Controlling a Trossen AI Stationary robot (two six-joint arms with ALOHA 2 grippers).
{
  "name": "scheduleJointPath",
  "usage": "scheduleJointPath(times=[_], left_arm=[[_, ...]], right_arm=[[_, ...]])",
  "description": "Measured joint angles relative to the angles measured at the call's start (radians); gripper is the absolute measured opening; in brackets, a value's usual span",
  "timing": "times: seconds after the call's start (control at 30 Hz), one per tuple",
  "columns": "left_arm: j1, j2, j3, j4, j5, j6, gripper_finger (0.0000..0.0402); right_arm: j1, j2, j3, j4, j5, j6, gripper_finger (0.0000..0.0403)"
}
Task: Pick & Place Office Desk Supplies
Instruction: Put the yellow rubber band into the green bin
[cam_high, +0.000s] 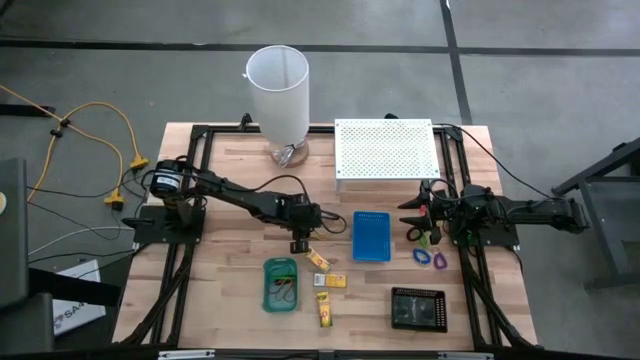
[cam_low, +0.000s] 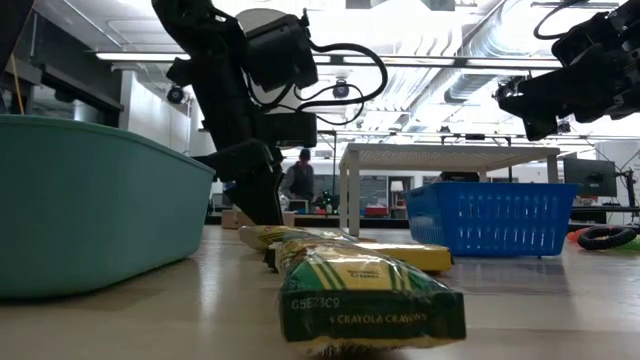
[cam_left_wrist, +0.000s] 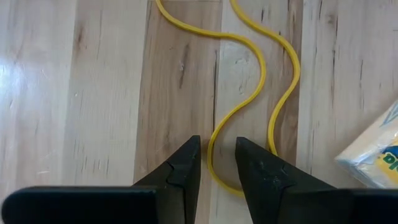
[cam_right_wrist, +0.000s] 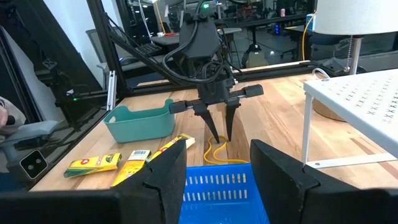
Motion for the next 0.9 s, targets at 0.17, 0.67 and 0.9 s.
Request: scheduleJointPath(times=[0.17,0.67,0.9], left_arm=[[0.000,0.001,0.000,0.000,0.000,-0.002,0.0084],[0.000,0.002,0.000,0.002,-0.004,-0.001,0.0001],[0.000,0.001,0.000,0.000,-0.004,-0.001,0.0001]], right_arm=[[0.000,0.000,0.000,0.000,0.000,0.000,0.0166],[0.000,0.000,0.000,0.000,0.000,0.000,0.0166],[0.000,0.000,0.000,-0.001,0.000,0.000,0.0166]])
